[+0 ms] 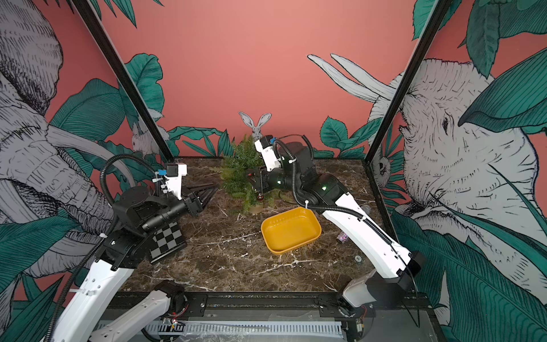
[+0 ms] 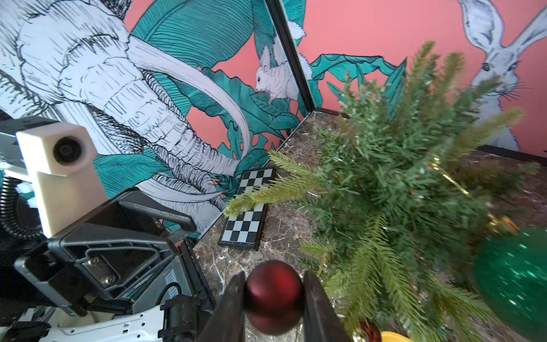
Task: Decorate the small christmas tree with ornaments
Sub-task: Hang an ornament on the christmas tree.
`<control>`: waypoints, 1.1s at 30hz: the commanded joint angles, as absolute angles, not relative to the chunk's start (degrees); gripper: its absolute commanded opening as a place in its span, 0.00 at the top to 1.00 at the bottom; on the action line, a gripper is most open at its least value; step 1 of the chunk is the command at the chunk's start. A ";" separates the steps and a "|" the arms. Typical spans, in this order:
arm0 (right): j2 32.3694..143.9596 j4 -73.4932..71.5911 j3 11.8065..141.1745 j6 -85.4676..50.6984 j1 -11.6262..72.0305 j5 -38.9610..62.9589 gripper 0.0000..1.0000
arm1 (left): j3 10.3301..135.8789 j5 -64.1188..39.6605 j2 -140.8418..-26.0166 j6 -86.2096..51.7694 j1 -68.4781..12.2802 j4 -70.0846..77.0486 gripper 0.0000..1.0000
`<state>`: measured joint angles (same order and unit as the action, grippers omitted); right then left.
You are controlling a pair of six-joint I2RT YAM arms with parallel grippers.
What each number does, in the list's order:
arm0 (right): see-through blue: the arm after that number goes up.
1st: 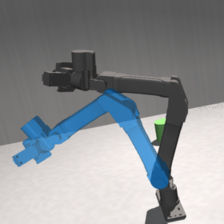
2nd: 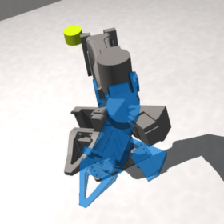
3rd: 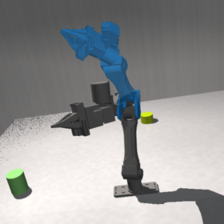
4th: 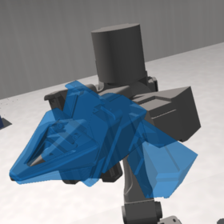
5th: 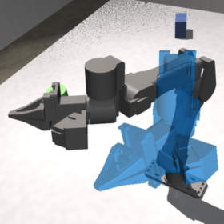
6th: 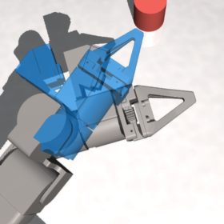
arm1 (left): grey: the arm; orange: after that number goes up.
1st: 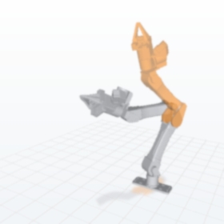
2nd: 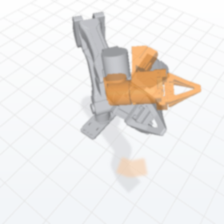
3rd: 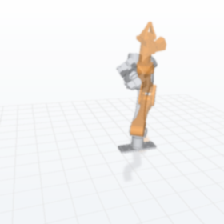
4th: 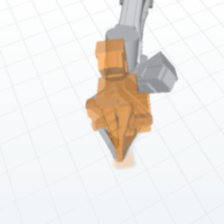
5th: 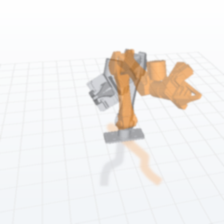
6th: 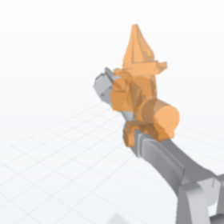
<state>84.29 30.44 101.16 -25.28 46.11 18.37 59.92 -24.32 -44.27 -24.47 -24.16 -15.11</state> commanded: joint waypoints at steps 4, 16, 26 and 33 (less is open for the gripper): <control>88.75 24.50 106.71 -25.22 47.34 21.80 0.73 | 59.17 -19.22 -42.68 -23.99 -23.73 -17.98 0.69; 97.01 22.41 115.12 -26.23 48.43 26.54 0.73 | 57.27 -14.27 -43.38 -24.63 -23.03 -18.31 0.68; 99.87 19.64 117.31 -26.31 49.04 28.39 0.73 | 55.62 -15.60 -43.97 -25.48 -22.94 -16.13 0.66; 102.32 19.64 119.51 -26.76 49.04 29.40 0.73 | 54.96 -16.16 -43.95 -25.72 -22.85 -15.31 0.62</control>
<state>101.49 22.50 117.60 -26.61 48.71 28.10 55.86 -15.62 -44.42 -24.91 -23.29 -17.39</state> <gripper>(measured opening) 0.284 0.372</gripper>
